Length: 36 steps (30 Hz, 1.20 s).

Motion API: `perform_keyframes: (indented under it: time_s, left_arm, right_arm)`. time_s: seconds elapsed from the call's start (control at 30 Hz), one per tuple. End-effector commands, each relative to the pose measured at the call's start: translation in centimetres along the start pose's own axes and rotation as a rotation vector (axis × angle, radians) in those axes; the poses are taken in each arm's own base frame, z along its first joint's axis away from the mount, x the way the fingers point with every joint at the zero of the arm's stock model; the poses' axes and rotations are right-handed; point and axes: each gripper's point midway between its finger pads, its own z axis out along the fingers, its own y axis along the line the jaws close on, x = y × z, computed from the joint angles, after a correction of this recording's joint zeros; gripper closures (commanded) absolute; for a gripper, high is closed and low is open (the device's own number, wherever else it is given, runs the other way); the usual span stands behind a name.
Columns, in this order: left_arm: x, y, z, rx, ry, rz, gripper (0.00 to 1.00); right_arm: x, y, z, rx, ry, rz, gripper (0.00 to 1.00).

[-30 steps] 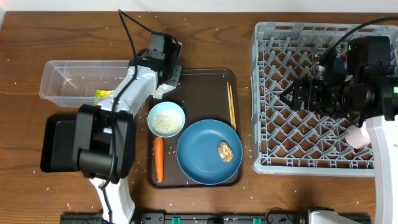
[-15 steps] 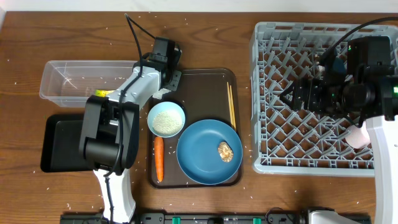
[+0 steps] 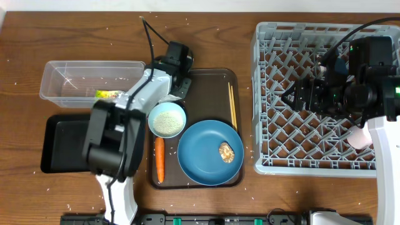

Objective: Sort waste into correct bins and load items into the dishwasher rack
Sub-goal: 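Carry the tissue to the clear bin and release it, then reach the left gripper down and grasp the carrot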

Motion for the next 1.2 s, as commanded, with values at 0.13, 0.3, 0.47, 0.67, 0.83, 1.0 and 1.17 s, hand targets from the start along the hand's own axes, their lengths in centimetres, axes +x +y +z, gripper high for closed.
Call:
perform_keyframes:
  time_s: [0.13,0.3,0.47,0.67,0.83,1.0,1.17]
  left_arm:
    - [-3.6,4.3,-11.7,-0.062,-0.231,-0.104,0.94]
    - [-1.4,12.3,-14.8,-0.188,-0.276,-0.567,0.94]
    - [3.1,18.5,-12.8,-0.239,-0.232,-1.087,0.94]
    - [5.5,20.7,-9.3,-0.178,-0.176,-1.476,0.94]
    - [5.1,21.0,-7.8,-0.155,-0.178,-1.485,0.93]
    - [4.1,20.6,-9.0,-0.111,-0.195,-1.355,0.51]
    - [2.5,19.4,-13.7,-0.032,-0.265,-1.172,0.36]
  right_arm:
    - [0.2,0.1,0.0,0.003,0.002,0.0,0.18]
    - [0.2,0.1,0.0,0.003,0.002,0.0,0.18]
    - [0.2,0.1,0.0,0.002,0.002,0.001,0.18]
    - [0.3,0.4,0.0,-0.011,0.007,0.001,0.18]
    - [0.2,0.4,0.0,-0.011,0.004,0.0,0.17]
    - [0.2,0.4,0.0,-0.011,0.005,0.0,0.17]
    - [0.3,0.4,-0.1,-0.012,0.003,-0.001,0.16]
